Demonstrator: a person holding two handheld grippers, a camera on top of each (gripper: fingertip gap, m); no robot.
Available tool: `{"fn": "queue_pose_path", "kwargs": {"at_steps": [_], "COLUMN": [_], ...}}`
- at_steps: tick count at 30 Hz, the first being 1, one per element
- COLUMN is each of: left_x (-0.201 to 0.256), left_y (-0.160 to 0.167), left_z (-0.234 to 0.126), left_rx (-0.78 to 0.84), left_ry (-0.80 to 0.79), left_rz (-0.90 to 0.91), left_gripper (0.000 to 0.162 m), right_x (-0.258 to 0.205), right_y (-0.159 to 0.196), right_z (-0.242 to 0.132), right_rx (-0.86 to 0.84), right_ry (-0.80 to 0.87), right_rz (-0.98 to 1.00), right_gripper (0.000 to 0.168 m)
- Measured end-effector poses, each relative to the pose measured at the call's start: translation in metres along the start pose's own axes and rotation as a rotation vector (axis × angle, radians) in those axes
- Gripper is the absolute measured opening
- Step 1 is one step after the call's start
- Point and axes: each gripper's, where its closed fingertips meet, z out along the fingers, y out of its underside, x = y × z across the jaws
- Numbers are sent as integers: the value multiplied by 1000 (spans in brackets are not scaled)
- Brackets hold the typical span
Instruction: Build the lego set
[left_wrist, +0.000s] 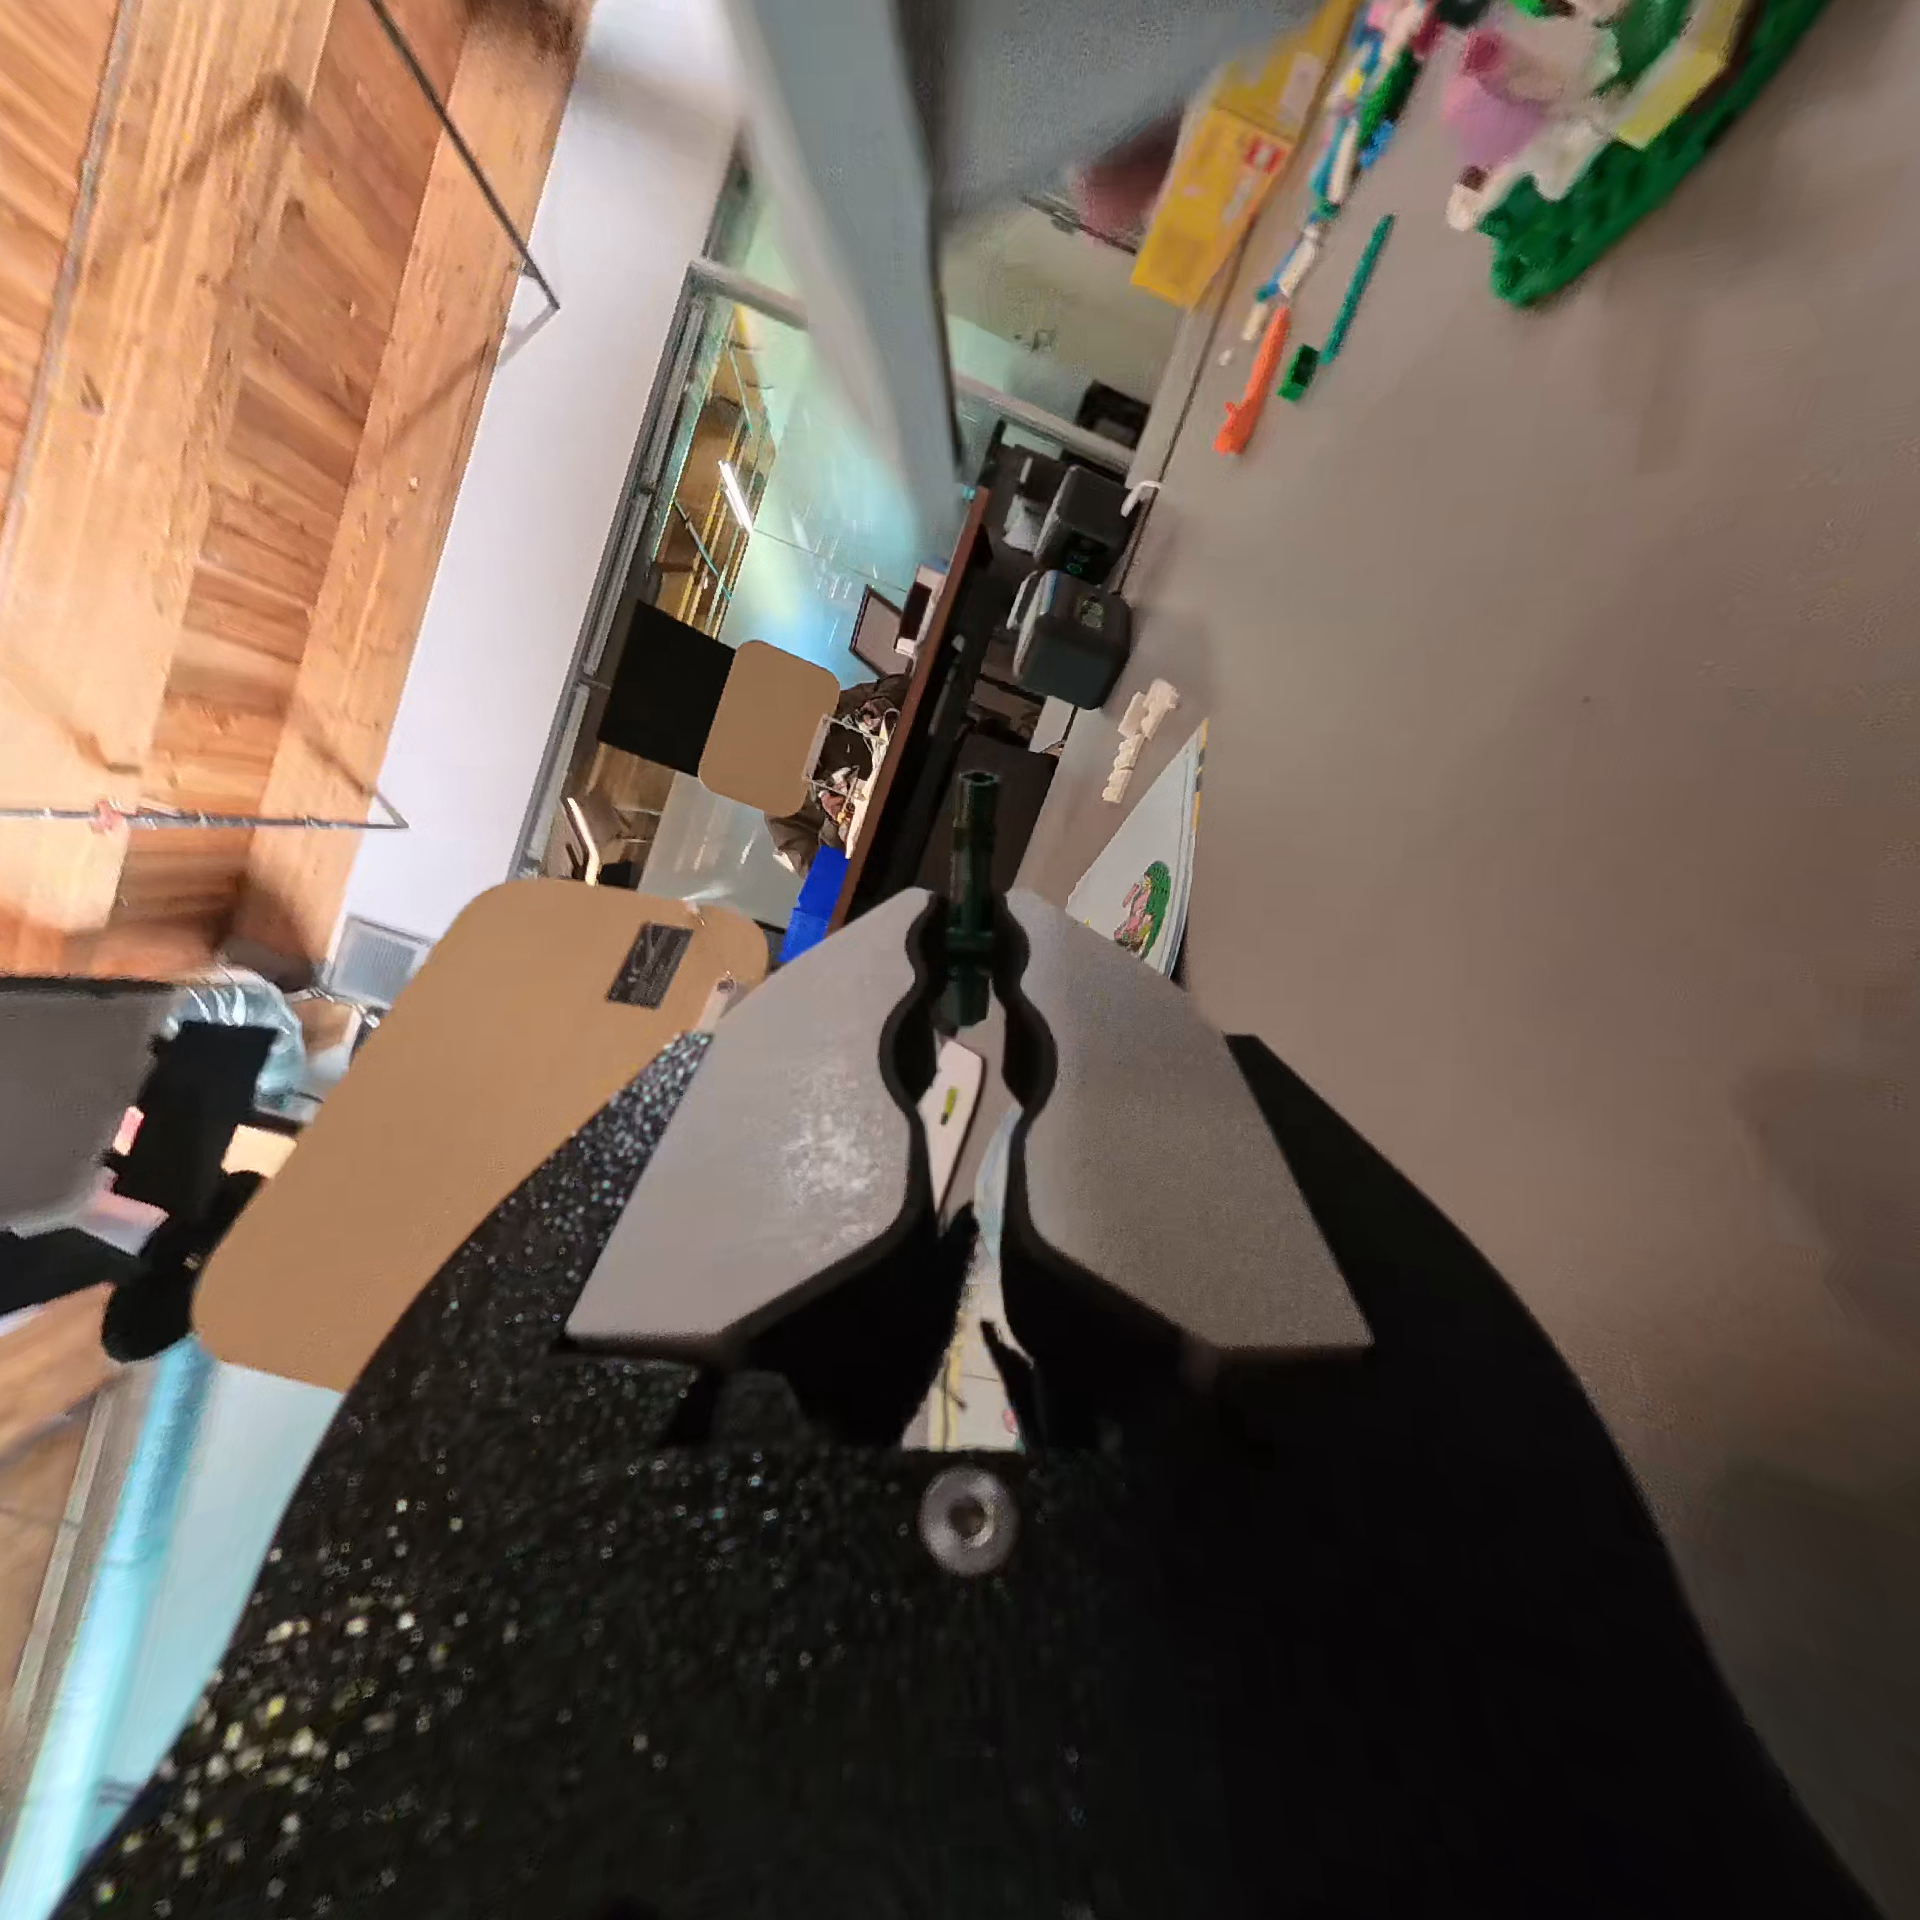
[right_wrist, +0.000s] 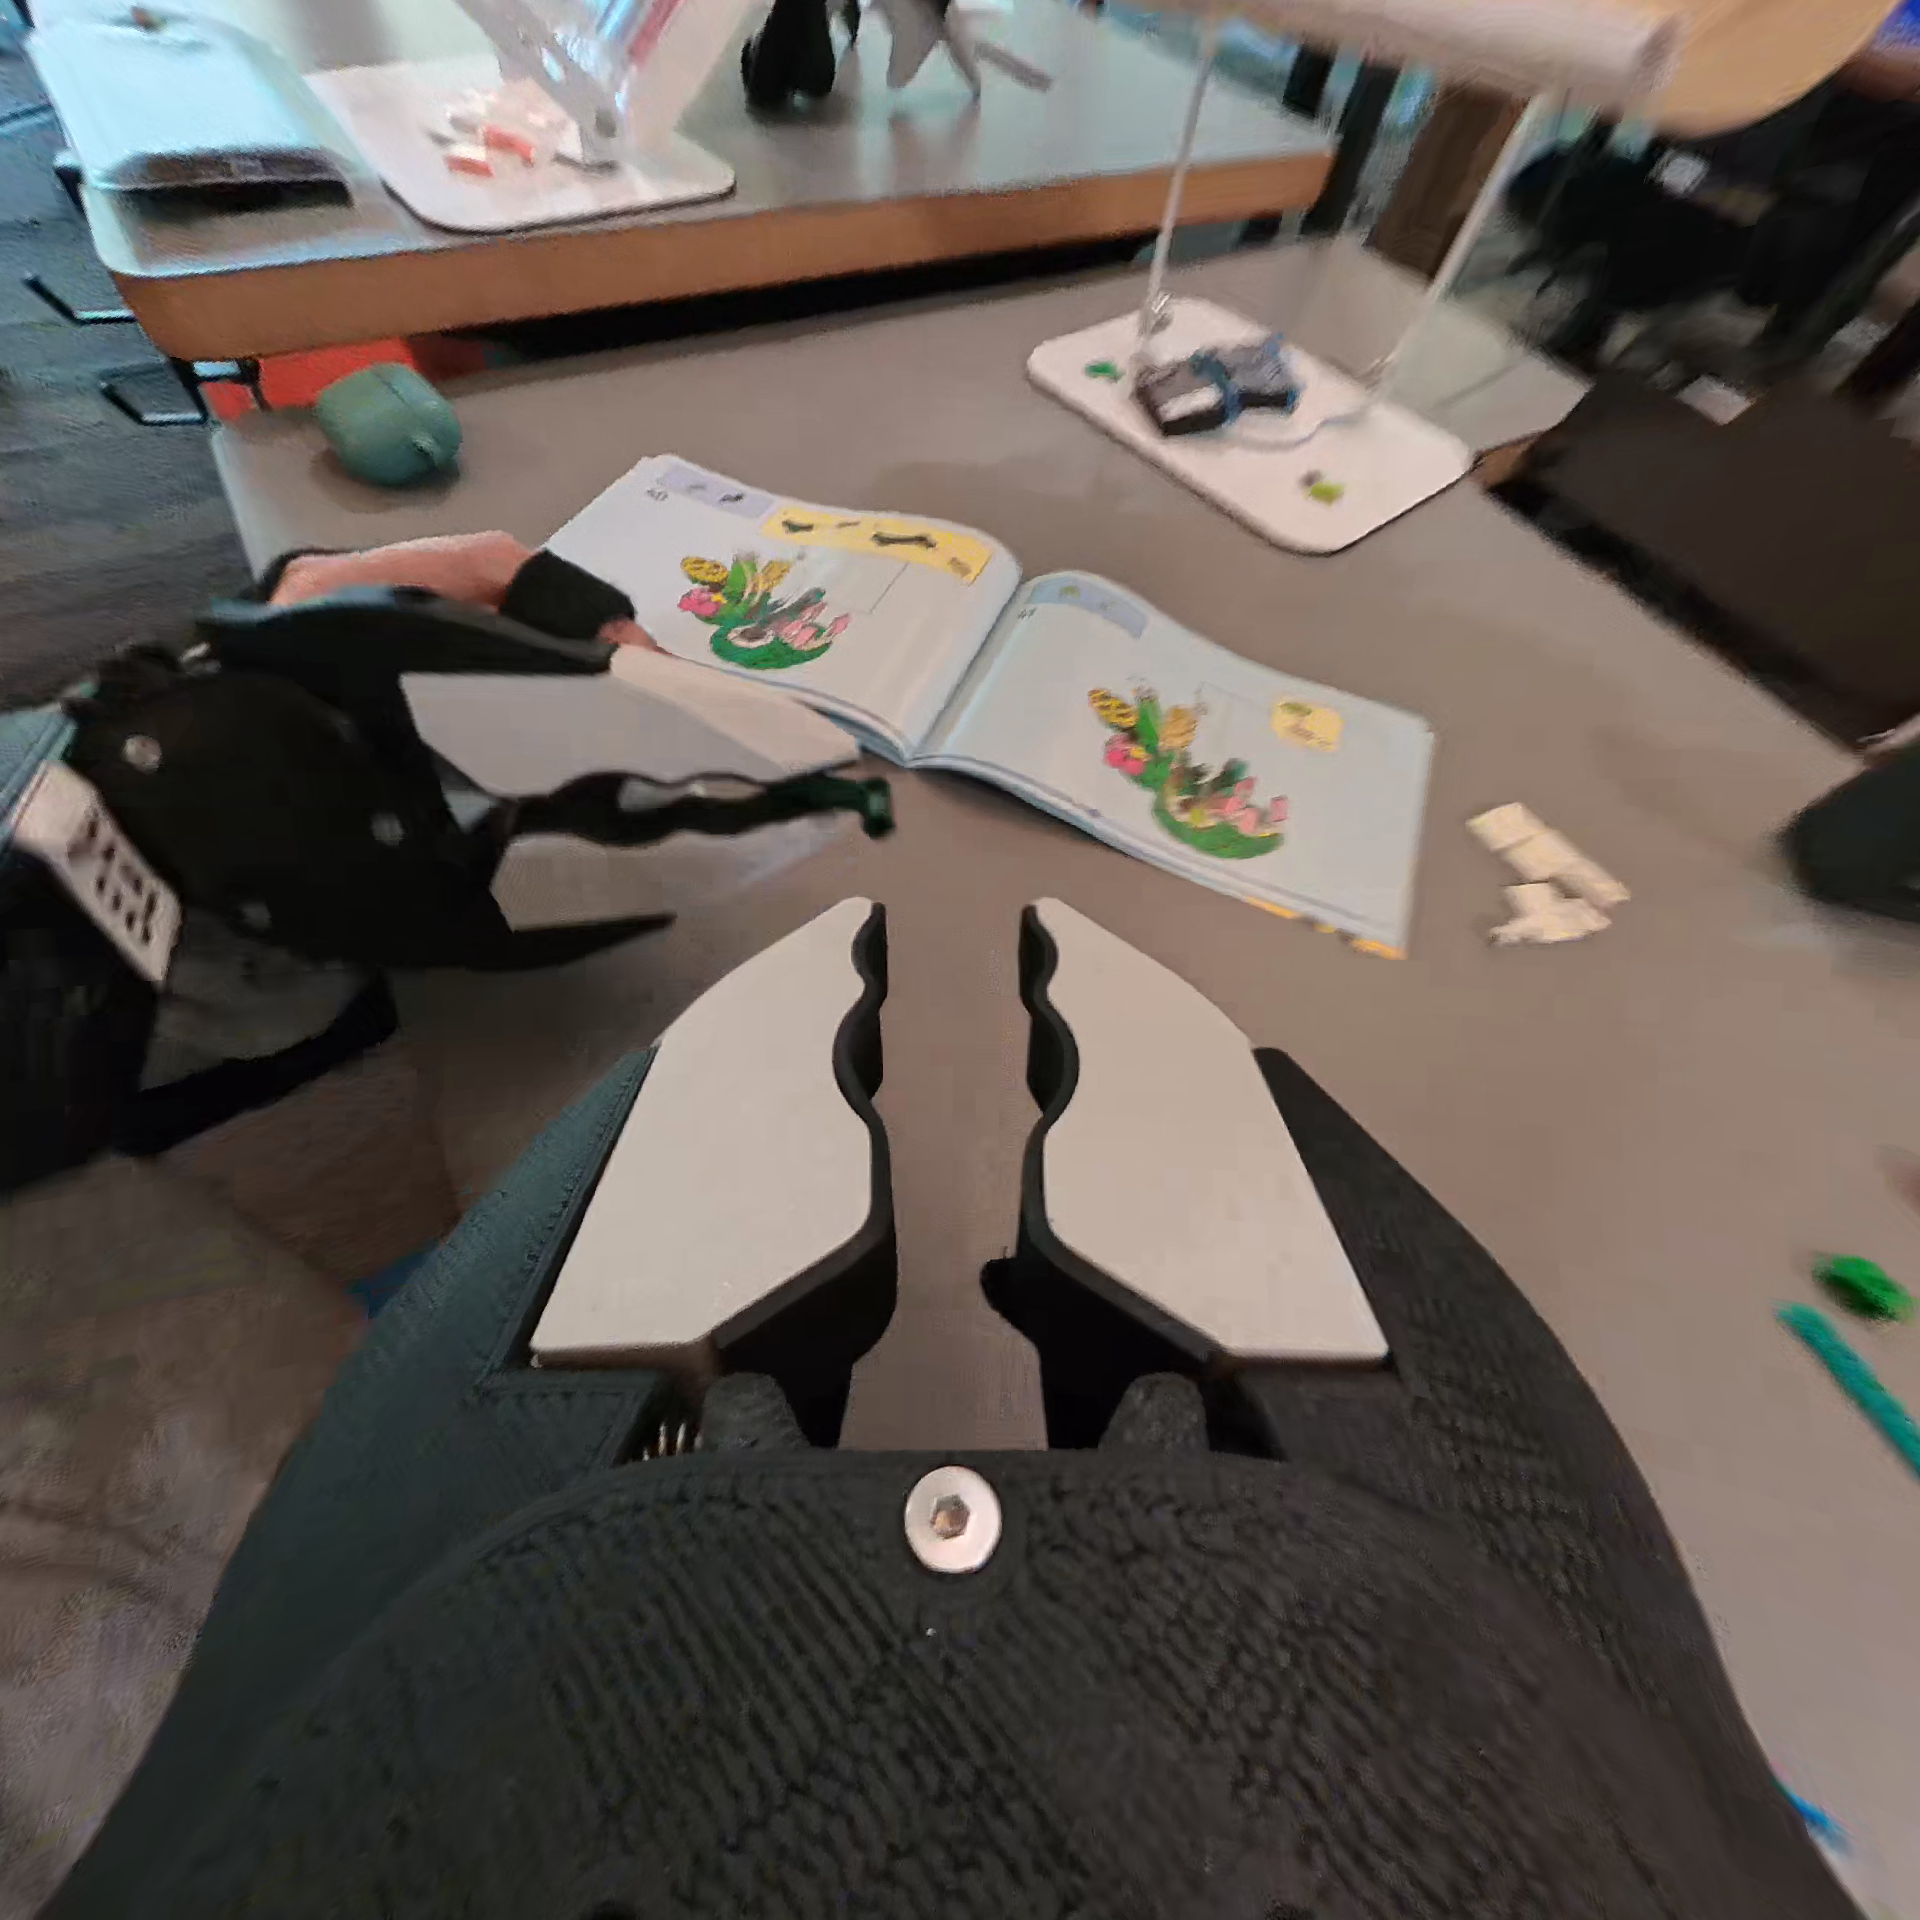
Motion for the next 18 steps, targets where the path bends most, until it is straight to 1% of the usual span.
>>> {"fn": "queue_pose_path", "kwargs": {"at_steps": [2,3,4,6,8,11,13,15,18], "left_x": [-7,-10,-12,-13,-14,-14,-14,-14,-15], "left_y": [2,2,2,-2,-6,-11,-14,-17,-19], "left_z": [-1,-1,0,2,2,1,0,-1,-3], "left_rx": [5,10,17,31,49,70,85,104,118], "left_ry": [-16,-28,-32,-32,-30,-25,-19,-13,-8], "left_rz": [-87,-122,-144,-178,-202,-209,-213,-224,-246], "left_gripper": [7,7,7,7,7,7,7,7,7], "right_x": [14,23,34,51,66,75,77,80,80], "right_y": [-2,0,5,28,70,136,168,185,195], "right_z": [-36,-56,-75,-107,-130,-153,-162,-163,-161], "right_rx": [41,55,64,29,-97,-308,-398,-404,-361], "right_ry": [73,107,154,200,222,208,190,171,115], "right_rz": [-56,-85,-105,-128,-115,-96,-80,-60,8], "right_gripper": [26,31,32,32,30,27,25,22,21]}}
